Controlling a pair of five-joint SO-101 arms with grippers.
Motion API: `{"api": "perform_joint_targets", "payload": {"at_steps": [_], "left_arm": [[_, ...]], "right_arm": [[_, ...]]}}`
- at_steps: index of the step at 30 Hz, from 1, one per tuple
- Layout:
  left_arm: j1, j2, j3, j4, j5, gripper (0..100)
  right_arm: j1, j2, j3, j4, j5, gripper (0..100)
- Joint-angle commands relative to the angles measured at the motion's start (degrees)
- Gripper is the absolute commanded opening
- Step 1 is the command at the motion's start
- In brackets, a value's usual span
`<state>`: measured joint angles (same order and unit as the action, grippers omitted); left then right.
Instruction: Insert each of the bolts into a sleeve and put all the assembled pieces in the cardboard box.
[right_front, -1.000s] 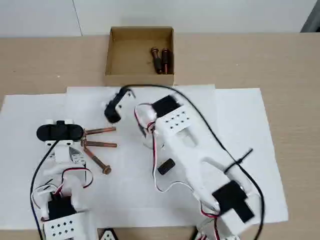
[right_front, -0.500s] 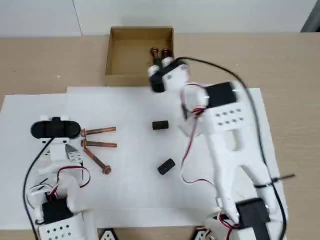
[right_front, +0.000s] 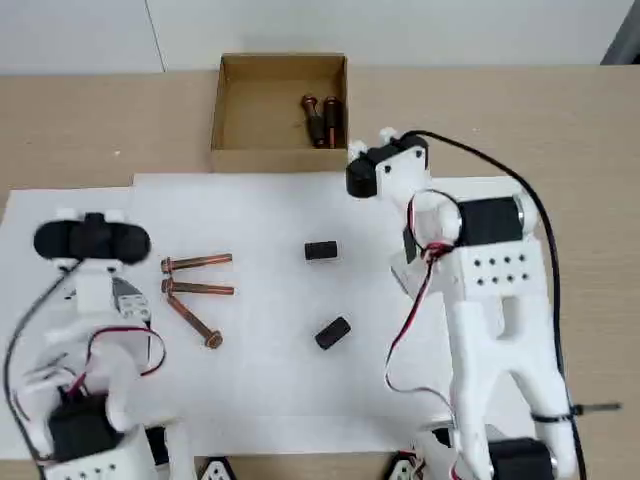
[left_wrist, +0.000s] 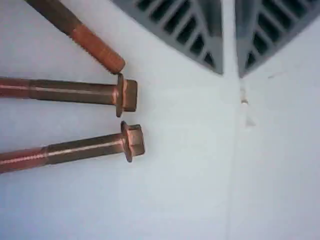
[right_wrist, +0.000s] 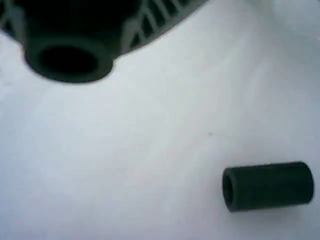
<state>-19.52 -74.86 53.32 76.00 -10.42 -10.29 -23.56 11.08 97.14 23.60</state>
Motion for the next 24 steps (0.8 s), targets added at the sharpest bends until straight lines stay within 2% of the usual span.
{"api": "perform_joint_targets", "payload": {"at_steps": [1, 6, 12, 16, 24], "left_arm": [[-0.09, 12.31, -12.70, 3.16, 4.13, 1], [5.71, 30.33, -27.12, 11.78, 11.52, 1], [12.92, 47.65, -38.20, 18.55, 27.69, 1], [14.77, 55.74, -41.54, 17.85, 38.15, 1], [14.86, 65.58, -41.80, 10.46, 55.91, 1]], "right_arm": [[0.75, -4.97, 2.46, 1.01, -0.53, 0.3], [0.84, -9.80, 7.65, 1.19, -0.53, 0.3], [0.84, -17.36, 14.24, 1.27, -0.53, 0.3], [1.10, -22.64, 18.29, 1.01, -0.53, 0.3], [9.10, -25.63, 18.37, 0.84, -0.09, 0.3]]}}
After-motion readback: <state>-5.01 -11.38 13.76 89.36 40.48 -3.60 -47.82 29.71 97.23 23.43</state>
